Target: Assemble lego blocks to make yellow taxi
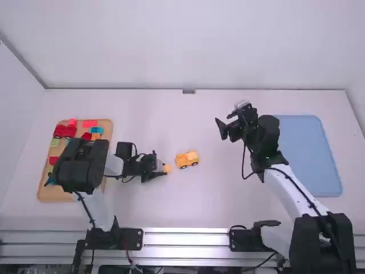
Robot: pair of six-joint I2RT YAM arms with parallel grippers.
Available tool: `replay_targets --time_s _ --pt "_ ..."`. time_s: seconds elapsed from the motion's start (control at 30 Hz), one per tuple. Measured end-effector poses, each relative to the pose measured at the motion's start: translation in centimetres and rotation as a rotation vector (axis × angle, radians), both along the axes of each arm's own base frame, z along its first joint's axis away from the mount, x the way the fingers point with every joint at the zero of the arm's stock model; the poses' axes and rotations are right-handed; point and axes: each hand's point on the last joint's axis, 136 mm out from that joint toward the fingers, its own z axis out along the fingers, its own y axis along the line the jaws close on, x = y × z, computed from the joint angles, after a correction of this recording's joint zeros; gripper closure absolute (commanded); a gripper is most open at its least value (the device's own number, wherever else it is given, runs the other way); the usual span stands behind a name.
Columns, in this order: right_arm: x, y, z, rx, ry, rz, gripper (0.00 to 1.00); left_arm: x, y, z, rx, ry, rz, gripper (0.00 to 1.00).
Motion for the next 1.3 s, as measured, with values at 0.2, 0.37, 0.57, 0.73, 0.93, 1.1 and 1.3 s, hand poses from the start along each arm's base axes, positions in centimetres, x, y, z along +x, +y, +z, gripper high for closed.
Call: replay_targets --time_s 0.2,0.37,0.57,0.73,0.93,1.1,1.3 --pt "-0.3 0.1 -0.7 -0.011 0.028 0.010 0.02 0.5 -0.3 0.1 0.012 -0.015 -0.007 0.81" --pt "-1.4 0.3 -2.9 -0.098 0.083 0.061 0.02 1.4 0.0 0.5 0.008 -0.011 0.037 0.76" --pt "-3.7 3.3 -6.3 -0.226 0.048 0.377 0.02 2.7 -0.6 4.4 -0.054 -0.046 0.069 0.79" --pt "-5.4 4.8 -11.3 -0.226 0.069 0.615 0.02 2.4 -2.0 6.3 -0.095 -0.071 0.028 0.81" --pt "-5.4 6.5 -15.3 -0.130 0.126 0.824 0.01 1.9 -4.0 7.0 -0.127 -0.045 0.003 0.80" --pt "-5.5 7.5 -16.4 -0.088 0.165 0.971 0.01 2.4 -4.7 6.4 -0.094 -0.003 0.059 0.81" --pt "-6.8 9.1 -17.3 -0.134 0.151 1.155 0.01 3.1 -4.3 5.4 -0.049 0.055 0.150 0.81"
